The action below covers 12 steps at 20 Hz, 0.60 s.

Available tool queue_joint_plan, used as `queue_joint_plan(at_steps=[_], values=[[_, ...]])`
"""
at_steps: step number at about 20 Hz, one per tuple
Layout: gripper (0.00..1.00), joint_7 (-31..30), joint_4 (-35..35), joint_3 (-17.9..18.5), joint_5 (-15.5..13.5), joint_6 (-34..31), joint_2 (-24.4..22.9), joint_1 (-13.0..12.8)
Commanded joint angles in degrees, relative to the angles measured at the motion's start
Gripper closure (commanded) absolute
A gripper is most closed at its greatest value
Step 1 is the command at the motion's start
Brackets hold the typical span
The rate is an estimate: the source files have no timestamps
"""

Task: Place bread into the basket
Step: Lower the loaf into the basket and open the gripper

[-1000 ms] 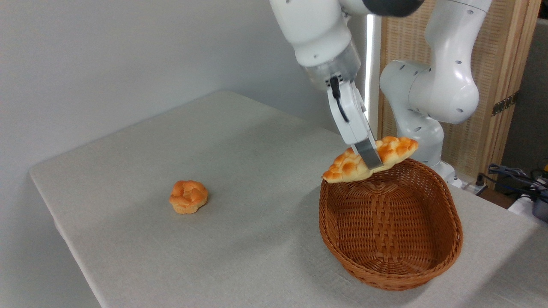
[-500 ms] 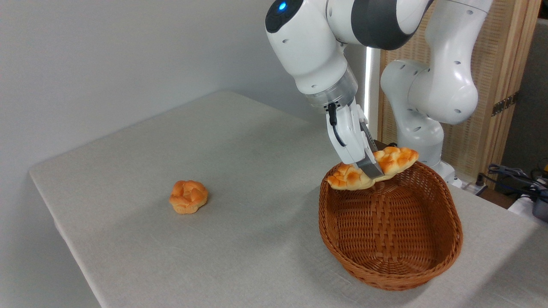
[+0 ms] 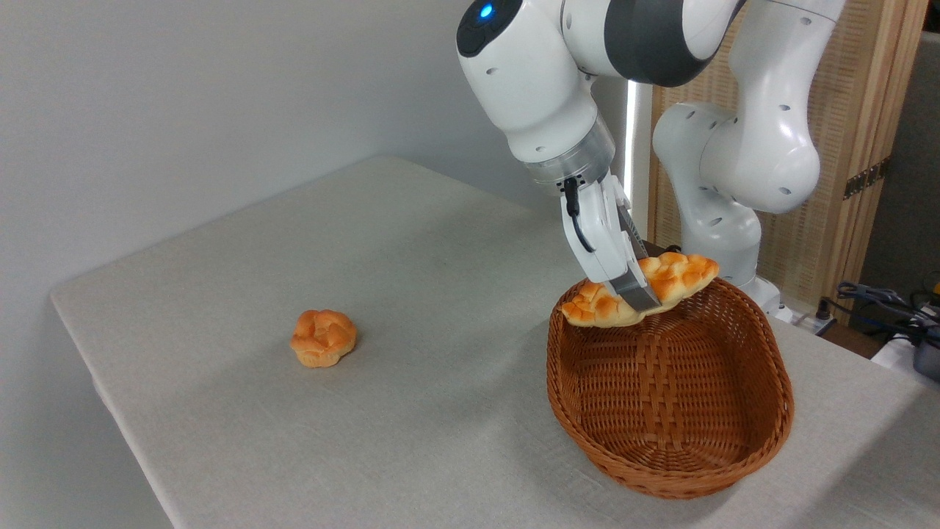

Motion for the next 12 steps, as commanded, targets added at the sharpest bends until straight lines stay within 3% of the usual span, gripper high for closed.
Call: queue_joint_plan(at_steps=[1, 12], values=[[0.04, 0.2, -0.2, 1.0, 0.7, 0.9, -0.3, -1.2], [0.00, 0.2, 0.3, 1.2, 0.7, 0.9, -0.3, -1.2]])
